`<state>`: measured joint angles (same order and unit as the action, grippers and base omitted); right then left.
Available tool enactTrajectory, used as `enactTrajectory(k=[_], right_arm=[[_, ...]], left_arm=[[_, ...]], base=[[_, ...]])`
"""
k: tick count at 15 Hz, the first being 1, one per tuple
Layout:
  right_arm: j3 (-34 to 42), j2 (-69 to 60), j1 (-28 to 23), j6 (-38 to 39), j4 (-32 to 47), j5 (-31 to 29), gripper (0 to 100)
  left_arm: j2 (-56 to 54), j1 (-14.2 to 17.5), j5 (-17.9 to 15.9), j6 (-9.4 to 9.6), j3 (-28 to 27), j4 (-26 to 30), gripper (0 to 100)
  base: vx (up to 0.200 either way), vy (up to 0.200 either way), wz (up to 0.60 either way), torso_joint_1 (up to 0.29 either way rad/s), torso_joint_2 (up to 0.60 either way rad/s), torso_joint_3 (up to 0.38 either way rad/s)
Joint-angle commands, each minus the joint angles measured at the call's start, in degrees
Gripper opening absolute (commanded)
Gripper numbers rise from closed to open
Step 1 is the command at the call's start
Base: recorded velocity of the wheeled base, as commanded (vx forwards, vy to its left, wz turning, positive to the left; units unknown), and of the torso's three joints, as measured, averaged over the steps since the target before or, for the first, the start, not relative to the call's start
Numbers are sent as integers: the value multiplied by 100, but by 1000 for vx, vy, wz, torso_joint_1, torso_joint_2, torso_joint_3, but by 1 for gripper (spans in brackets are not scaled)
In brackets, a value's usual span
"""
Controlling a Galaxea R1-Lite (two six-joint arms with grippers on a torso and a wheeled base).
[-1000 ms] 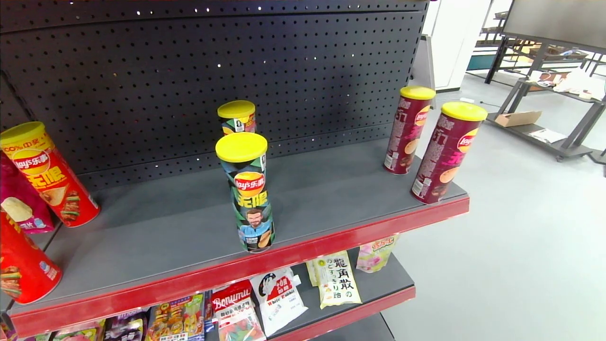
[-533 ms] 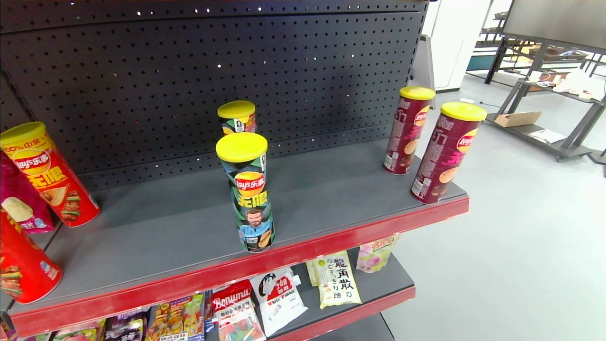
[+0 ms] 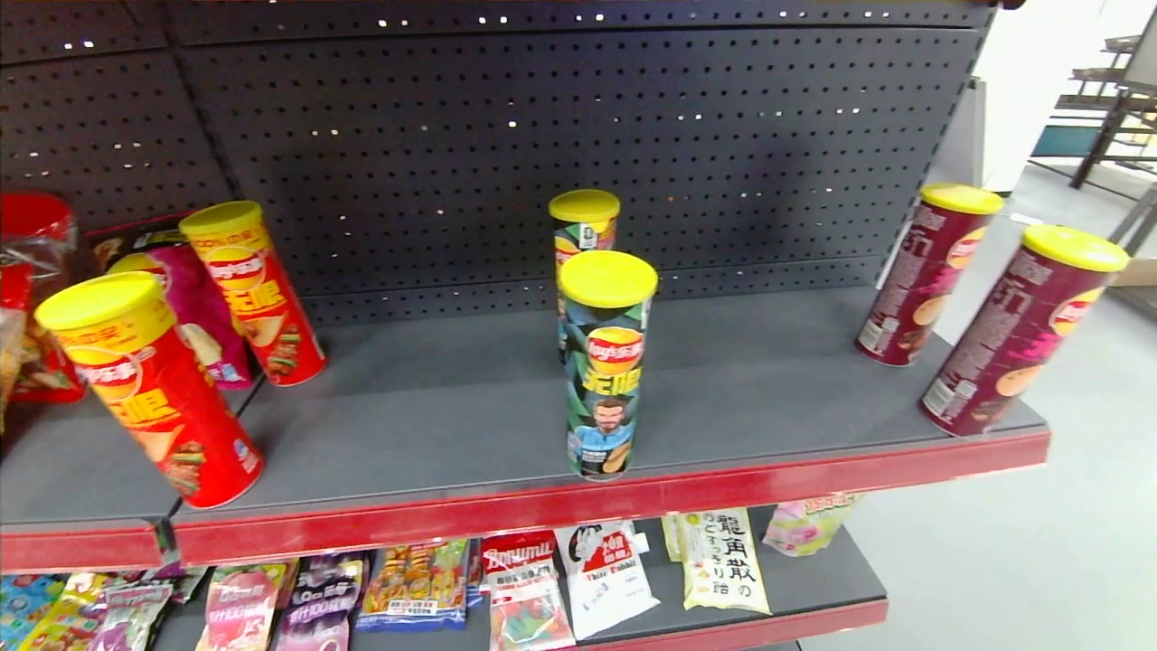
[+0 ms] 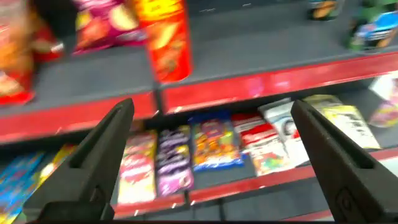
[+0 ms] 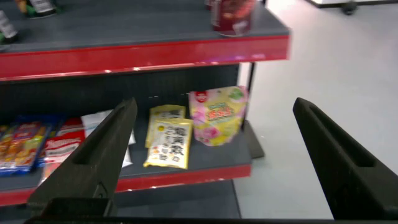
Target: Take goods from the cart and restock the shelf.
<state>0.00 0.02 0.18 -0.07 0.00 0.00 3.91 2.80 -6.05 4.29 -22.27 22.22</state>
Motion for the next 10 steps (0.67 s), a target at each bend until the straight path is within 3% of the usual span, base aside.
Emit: enactTrajectory(k=[1,4,7,8,9,10], right_arm=[[0,-2,-1,7,0,9,100],[0,-2,-1,25,0,9,100],[0,-2,-1,25,0,9,100],[0,-2,-1,34,0,9,100],[0,-2,-1,34,0,9,100],[0,-2,-1,34,0,9,100]], left_arm=[[39,1,-19,-7,65,1,100],[39,10,-55,-7,171,-8,100],[39,1,-2,-42,610,-596,100],[31,1,315,-86,1243,-1352,100],[31,1,438,-78,1471,-1607,100],[31,1,455,-78,2104,-2301,100]], base=[[0,0,0,0,0,0],[0,0,0,0,0,0],[0,0,0,0,0,0],[0,0,0,0,0,0],[0,0,0,0,0,0],[0,0,0,0,0,0]])
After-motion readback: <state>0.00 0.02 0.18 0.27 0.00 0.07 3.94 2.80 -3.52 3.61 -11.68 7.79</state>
